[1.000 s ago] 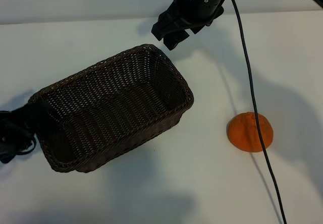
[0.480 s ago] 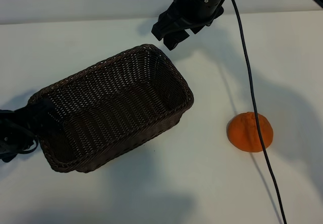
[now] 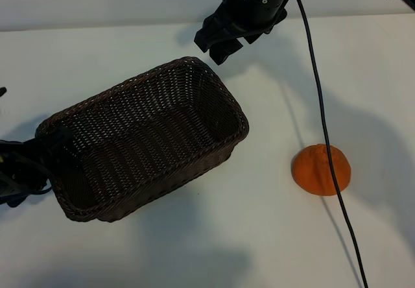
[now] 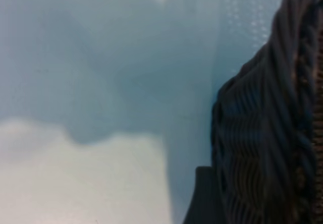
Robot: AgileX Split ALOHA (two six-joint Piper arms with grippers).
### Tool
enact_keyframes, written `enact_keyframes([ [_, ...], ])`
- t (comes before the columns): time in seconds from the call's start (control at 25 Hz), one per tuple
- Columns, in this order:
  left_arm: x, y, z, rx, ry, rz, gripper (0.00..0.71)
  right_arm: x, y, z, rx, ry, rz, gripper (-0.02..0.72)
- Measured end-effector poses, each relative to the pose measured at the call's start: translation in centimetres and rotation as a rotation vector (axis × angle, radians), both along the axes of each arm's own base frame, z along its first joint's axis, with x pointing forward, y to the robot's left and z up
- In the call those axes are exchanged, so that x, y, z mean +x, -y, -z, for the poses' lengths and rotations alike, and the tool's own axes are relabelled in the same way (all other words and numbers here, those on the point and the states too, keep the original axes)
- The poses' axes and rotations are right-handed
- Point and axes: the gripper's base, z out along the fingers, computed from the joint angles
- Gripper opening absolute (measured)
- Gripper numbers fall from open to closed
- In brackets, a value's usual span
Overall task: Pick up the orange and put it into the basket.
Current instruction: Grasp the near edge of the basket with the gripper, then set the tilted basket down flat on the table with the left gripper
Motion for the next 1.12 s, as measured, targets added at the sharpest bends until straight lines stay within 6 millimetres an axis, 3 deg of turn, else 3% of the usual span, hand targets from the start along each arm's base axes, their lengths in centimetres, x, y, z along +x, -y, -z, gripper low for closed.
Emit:
enact_keyframes([
  [0.2,0.4,0.0,1.7,0.009,-0.073,0.000,0.588,0.0,0.0,0.0,0.001,0.000,0.000,0.595],
  [0.52,0.8,0.0,2.6,0.015,-0.097,-0.003,0.568,0.0,0.0,0.0,0.003,-0.001,0.000,0.595],
  [0.68,1.0,0.0,3.4,0.019,-0.128,-0.005,0.436,0.0,0.0,0.0,0.003,-0.002,0.000,0.595],
  [0.84,1.2,0.1,3.7,0.022,-0.125,-0.004,0.161,0.0,0.0,0.0,0.003,-0.002,0.000,0.595],
  [1.12,1.2,0.0,3.2,0.019,-0.093,-0.006,0.151,0.0,0.0,0.0,0.003,-0.002,0.000,0.595],
])
